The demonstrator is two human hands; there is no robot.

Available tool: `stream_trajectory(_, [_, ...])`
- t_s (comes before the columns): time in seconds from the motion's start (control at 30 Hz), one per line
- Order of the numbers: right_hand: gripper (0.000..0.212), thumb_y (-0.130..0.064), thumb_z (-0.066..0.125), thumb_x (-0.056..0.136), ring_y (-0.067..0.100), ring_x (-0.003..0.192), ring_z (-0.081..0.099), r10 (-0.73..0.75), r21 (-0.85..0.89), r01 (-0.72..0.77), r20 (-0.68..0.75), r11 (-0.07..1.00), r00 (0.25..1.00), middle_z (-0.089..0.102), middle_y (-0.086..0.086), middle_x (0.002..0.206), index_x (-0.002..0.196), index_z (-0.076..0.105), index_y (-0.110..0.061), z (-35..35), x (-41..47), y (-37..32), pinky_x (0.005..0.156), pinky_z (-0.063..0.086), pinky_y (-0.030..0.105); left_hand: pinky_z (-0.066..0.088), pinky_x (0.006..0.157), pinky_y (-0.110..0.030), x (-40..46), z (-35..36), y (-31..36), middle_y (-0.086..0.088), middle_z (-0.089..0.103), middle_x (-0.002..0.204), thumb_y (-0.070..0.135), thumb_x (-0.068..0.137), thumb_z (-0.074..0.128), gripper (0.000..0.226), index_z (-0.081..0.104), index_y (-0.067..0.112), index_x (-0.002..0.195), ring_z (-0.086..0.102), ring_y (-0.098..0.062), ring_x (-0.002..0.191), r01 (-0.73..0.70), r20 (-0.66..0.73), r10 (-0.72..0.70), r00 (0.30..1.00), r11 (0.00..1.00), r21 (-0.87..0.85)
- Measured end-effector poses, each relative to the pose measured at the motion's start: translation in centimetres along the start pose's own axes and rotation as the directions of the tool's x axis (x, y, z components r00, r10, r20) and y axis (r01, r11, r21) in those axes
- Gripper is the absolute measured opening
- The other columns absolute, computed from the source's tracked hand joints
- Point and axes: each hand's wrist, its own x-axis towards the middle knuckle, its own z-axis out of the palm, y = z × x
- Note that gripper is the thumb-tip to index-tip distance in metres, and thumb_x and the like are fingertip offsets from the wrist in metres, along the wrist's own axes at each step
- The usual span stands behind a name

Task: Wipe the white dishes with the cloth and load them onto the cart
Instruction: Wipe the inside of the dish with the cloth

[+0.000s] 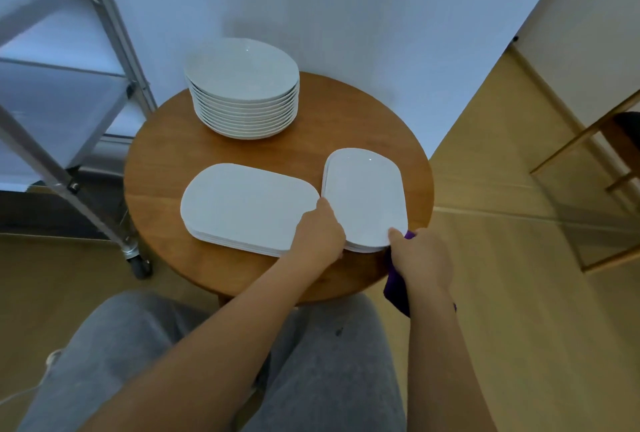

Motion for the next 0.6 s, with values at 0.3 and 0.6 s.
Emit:
stream_trajectory(0.3, [0.037,-0.044,0.046,0.092,0.013,0.057,0.040,0.045,-0.116,-0.038,0.064,0.993,0.997,0.047,0.001,0.070,0.068,0.040,-0.016,0.6,1.2,-0.7,0.049,0.027,0.029,0.040,0.101,-0.037,1.1,1.1,0.5,-0.013,0.040,0.144,0.019,0.098,0.045,0.066,0.005,0.007,0.149,0.049,-0.030,0.125,-0.043,-0.014,0.051,0.999,0.931,0.362])
stream_trajectory(0.6, [0.032,-0.041,0.046,0.092,0.021,0.078,0.053,-0.016,-0.075,0.012,-0.058,0.997,0.998,0.057,0.007,0.093,0.097,0.055,-0.010,-0.1,-1.4,-1.3,0.062,0.036,0.030,0.045,0.084,-0.026,0.2,0.2,-1.4,-0.010,0.060,0.120,0.022,0.099,0.040,0.029,0.048,0.009,0.123,0.060,-0.024,0.103,-0.177,-0.112,0.199,0.974,0.967,0.182])
